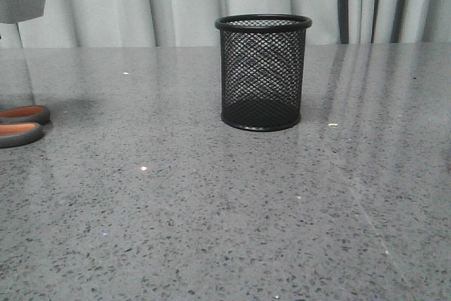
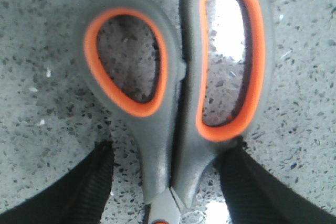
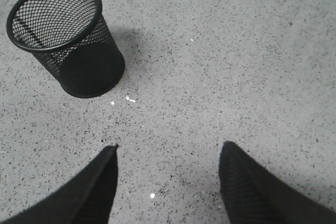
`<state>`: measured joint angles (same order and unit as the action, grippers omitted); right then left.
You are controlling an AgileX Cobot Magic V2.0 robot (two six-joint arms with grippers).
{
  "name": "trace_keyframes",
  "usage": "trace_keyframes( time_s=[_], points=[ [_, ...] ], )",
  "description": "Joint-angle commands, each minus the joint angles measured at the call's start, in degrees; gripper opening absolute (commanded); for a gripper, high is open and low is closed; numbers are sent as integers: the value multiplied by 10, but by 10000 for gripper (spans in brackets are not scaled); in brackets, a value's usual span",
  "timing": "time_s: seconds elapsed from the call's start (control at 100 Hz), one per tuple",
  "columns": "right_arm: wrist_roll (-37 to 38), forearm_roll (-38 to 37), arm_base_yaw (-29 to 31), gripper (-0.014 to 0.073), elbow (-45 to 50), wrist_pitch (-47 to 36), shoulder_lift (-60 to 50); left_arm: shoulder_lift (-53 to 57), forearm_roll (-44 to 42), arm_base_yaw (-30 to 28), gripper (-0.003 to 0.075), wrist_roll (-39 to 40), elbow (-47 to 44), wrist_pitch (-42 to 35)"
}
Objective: Put scissors into bucket
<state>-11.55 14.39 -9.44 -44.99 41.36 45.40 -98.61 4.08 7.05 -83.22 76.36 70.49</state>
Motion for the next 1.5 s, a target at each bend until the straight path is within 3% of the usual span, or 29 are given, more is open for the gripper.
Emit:
trace_keyframes(
  time_s=[0.0,0.09,0.28,0.35,1.49],
  points=[
    [-8,3,-1,385,-21,-35,-1,12,15,3,404,-1,10,26],
    [-8,3,-1,385,-21,-35,-1,12,16,3,360,-1,10,26],
    [-8,3,-1,385,-21,-35,-1,12,17,3,154,-1,10,26],
    [-8,3,-1,385,-21,-35,-1,12,17,3,126,-1,10,26],
    [-8,3,-1,384,-21,-35,-1,23,34,3,125,0,10,26]
  ],
)
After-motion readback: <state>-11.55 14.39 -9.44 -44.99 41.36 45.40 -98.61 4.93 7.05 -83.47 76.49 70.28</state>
